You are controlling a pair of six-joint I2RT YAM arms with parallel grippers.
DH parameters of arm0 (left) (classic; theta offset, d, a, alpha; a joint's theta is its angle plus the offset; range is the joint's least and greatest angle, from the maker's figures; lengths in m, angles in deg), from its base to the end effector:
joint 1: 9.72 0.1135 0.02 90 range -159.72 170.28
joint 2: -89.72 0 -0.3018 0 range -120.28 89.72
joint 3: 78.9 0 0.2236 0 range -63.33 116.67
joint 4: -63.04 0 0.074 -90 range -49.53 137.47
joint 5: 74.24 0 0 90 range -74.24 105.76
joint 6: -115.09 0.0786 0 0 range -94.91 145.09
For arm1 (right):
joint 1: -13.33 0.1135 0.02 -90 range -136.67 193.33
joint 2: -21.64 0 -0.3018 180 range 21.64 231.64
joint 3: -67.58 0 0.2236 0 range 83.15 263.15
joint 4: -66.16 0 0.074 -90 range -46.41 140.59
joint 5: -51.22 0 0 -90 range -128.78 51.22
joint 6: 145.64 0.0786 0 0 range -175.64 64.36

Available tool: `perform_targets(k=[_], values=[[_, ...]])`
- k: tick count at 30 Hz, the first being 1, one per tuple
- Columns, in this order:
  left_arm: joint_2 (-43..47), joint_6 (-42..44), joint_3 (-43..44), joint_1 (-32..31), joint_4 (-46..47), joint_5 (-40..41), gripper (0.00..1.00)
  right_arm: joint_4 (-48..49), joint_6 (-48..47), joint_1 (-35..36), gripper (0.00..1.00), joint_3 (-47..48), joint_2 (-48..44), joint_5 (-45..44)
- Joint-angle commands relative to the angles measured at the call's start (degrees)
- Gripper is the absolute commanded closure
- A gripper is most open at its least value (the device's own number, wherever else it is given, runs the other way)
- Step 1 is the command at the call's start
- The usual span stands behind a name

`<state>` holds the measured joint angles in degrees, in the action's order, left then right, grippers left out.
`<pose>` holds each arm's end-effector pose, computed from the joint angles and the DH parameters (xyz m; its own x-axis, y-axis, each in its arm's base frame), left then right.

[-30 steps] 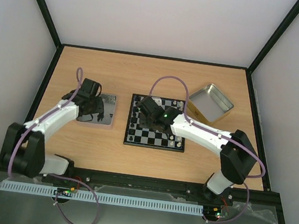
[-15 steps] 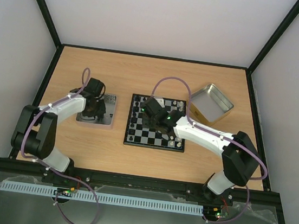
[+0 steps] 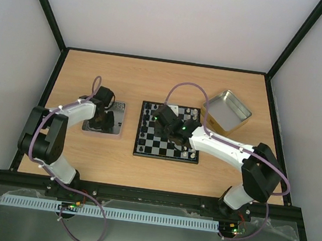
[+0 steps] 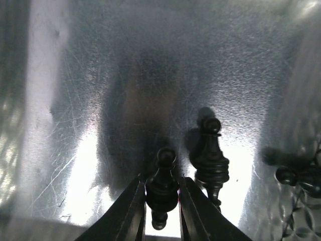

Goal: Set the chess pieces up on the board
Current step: Pick up the chess piece from the storage box.

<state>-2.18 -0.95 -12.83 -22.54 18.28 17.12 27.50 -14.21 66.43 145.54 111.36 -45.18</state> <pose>0.2754 -0.0607 0.1738 -0.9203 -0.2407 -0.3084 -0.2113 0.9693 -0.1258 0.2078 0.2621 0.2525 -0.8446 -0.0297 -0.5346 -0.2577 0.8978 0.3572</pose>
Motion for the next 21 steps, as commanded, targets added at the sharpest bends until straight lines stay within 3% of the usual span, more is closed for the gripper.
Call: perform_targets(k=[1,7,11,17,21], values=[[-1.6,0.7,0.5,0.3,-1.4,0.0,0.79,1.3,1.2,-0.3,0.66,-1.5,-2.5,-2.2],[-3.0,0.7,1.0,0.3,-1.1,-0.1,0.78,1.7,1.5,-0.3,0.66,-2.0,-2.8,-2.5],[-2.8,0.7,0.9,0.3,-1.1,-0.2,0.87,1.7,1.5,-0.3,0.66,-2.0,-3.0,-3.0],[3.9,1.5,2.1,0.2,-1.3,-1.8,0.89,3.6,2.0,-0.8,0.66,-2.8,-4.4,-2.0],[9.4,4.0,4.1,-0.1,-1.7,-6.7,0.89,7.7,2.0,-3.9,0.65,-3.9,-6.0,5.3]])
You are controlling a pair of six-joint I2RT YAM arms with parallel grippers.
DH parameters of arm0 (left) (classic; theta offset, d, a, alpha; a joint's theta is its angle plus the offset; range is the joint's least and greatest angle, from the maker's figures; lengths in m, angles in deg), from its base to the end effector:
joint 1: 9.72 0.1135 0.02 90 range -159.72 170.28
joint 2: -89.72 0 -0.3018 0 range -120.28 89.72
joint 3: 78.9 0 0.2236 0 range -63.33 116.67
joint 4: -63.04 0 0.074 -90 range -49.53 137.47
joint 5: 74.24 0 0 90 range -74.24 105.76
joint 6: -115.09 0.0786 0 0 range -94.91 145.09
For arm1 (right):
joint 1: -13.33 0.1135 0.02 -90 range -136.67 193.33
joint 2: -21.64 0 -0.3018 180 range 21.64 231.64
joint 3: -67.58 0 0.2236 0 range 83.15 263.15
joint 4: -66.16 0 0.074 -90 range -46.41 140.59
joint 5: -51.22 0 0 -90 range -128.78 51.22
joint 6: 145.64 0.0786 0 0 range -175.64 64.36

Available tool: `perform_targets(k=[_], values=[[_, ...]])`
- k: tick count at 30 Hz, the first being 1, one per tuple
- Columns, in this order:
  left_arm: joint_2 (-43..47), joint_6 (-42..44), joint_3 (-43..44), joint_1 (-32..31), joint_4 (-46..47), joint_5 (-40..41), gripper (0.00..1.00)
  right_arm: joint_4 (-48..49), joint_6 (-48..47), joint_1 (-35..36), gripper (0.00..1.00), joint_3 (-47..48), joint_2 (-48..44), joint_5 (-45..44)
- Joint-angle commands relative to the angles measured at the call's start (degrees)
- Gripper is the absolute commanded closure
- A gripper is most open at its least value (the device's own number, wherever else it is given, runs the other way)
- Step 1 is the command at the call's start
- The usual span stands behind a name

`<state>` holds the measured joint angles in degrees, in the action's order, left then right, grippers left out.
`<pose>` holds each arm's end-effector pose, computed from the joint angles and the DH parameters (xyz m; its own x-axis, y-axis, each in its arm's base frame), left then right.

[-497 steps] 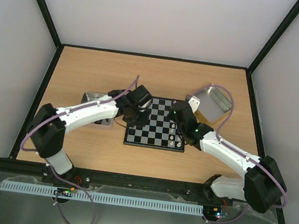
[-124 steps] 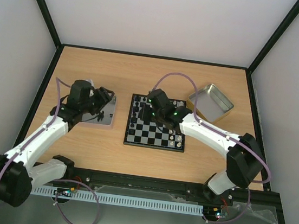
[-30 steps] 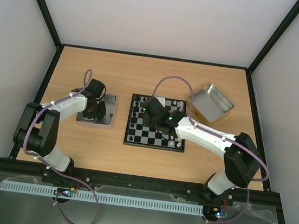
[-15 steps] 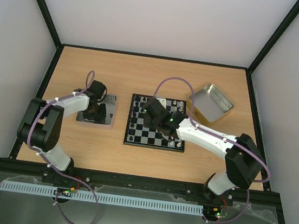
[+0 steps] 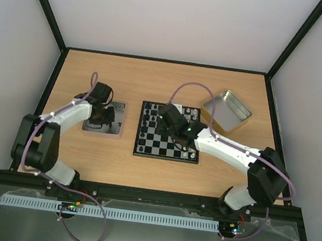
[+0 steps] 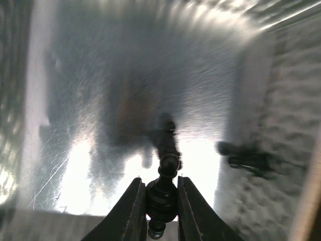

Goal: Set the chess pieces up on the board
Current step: Pick up the chess piece from the storage box.

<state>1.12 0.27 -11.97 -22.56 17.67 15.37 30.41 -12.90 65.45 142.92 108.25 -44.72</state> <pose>0.2728 -0.0627 0.1921 -0.9092 -0.2233 -0.3514 -0.1728 0.9703 -0.1694 0.2061 0.2517 0.2597 -0.8333 0.0282 -0.5521 -0.2399 0.8813 0.4071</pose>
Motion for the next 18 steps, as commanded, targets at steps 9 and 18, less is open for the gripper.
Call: perform_targets(k=[9,18], values=[[15.1,10.0,5.7,-1.9,5.9,-24.1,0.88,18.2,0.6,-10.7,0.59,-3.9,-5.9,28.2],[20.2,14.1,5.6,-6.0,16.3,-41.4,0.86,29.6,0.9,-11.3,0.48,-1.5,-7.7,42.7]])
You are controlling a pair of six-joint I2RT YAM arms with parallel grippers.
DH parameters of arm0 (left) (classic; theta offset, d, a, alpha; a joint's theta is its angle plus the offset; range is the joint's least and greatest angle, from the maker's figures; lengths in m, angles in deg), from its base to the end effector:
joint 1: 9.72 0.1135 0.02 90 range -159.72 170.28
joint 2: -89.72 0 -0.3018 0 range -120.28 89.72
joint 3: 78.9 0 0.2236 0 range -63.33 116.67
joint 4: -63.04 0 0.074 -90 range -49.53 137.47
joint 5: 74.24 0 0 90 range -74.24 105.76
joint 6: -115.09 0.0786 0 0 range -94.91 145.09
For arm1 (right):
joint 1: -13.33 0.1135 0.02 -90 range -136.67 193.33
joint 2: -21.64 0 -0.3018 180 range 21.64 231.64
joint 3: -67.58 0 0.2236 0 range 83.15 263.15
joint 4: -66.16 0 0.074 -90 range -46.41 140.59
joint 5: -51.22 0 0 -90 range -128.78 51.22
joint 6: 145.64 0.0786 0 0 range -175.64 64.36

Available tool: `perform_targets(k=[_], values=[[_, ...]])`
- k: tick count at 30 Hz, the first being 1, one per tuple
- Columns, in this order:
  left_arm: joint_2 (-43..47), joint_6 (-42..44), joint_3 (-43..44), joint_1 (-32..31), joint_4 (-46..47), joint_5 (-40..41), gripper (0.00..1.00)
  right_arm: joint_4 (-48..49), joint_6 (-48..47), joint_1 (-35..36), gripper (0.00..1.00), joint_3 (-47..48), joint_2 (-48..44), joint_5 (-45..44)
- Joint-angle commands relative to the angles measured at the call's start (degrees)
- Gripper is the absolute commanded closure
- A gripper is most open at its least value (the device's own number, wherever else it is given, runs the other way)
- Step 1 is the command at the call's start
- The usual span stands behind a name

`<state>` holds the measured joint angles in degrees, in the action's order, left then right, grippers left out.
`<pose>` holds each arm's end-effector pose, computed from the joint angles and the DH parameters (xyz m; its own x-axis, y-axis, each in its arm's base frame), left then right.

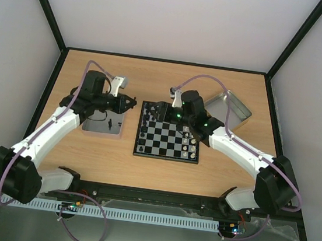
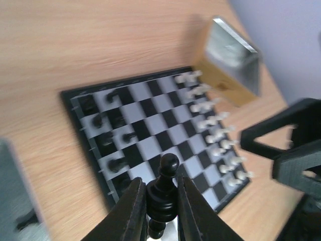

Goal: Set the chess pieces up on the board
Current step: Pick up the chess piece from the storage box.

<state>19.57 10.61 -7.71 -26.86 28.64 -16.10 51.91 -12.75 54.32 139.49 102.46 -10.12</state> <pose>0.2349 -0.1159 0.3240 -0.6767 -0.0135 -0.7361 0.5189 0.7006 -0.4899 0.2200 0.2411 0.3206 -0.8358 0.0649 -0.5452 -0.4635 0.4489 0.7639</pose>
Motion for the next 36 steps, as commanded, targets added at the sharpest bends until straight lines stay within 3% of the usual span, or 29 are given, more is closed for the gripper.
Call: perform_targets(k=[1,6,12,22,36], values=[[1.9,4.6,1.3,-2.4,5.6,-10.8,0.85,8.2,0.9,-0.1,0.47,2.7,-2.0,8.5],[1.3,8.6,1.6,-4.0,7.7,-16.6,0.81,5.9,1.4,-0.3,0.48,4.9,-2.6,7.0],[-0.6,9.5,2.2,-5.1,11.1,-21.6,0.83,-0.4,0.8,-0.5,0.55,5.1,-4.8,-2.0],[-4.1,11.7,3.6,-6.7,9.2,-21.6,0.87,-5.6,-1.4,-0.8,0.66,6.2,-4.7,3.7],[-6.3,8.3,3.7,-7.9,11.3,-19.9,0.85,-7.4,1.4,-0.7,0.98,5.1,-3.5,5.0]])
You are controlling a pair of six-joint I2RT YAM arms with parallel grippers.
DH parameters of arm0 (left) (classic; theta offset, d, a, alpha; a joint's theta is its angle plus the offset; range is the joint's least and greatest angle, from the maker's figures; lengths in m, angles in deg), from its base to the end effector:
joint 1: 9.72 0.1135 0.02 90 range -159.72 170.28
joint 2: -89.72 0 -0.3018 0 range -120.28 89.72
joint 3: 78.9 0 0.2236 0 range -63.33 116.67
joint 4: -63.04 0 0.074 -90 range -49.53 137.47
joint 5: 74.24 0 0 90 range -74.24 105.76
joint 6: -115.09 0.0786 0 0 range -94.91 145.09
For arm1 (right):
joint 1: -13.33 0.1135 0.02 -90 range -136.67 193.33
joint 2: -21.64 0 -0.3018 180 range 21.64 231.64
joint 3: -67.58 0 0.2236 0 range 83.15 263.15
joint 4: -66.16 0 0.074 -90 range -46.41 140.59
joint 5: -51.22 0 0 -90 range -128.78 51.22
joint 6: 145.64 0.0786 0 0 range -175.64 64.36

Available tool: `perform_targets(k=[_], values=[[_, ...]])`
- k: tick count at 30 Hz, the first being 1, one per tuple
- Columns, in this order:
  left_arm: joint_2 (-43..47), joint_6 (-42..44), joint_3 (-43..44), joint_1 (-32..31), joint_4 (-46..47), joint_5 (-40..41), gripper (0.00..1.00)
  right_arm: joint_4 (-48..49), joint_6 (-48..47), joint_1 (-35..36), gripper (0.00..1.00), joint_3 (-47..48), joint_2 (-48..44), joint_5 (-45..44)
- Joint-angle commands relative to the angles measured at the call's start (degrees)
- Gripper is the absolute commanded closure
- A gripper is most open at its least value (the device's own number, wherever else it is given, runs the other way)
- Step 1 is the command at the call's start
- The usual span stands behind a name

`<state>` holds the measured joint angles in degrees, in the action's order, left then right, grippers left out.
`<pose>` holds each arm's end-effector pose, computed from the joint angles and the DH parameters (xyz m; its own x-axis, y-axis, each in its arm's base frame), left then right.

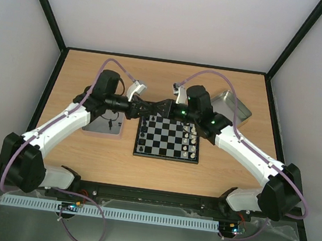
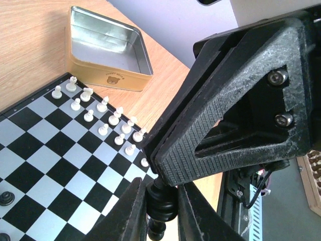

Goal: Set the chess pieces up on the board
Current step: Pick up the chess piece from the storage box.

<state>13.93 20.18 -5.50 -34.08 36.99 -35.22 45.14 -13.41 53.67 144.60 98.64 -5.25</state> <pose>0.2280 -0.1703 0.3379 -0.5077 0.1707 -0.8444 0.8417 0.3075 -0.4439 0.2051 0.2311 0.3576 -0.8291 0.0309 -0.5582 -0.5070 0.3792 0.7740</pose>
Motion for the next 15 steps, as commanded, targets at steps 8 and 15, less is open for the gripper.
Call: perform_targets(k=[8,15], values=[[-3.2,-8.0,-0.2,-1.1,7.0,-1.5,0.59,3.3,6.9,-0.3,0.98,-4.2,-2.3,-7.6],[-3.8,-20.6,-6.4,-1.1,21.0,-1.2,0.35,6.9,12.2,-1.9,0.98,-8.4,-5.5,-11.7]])
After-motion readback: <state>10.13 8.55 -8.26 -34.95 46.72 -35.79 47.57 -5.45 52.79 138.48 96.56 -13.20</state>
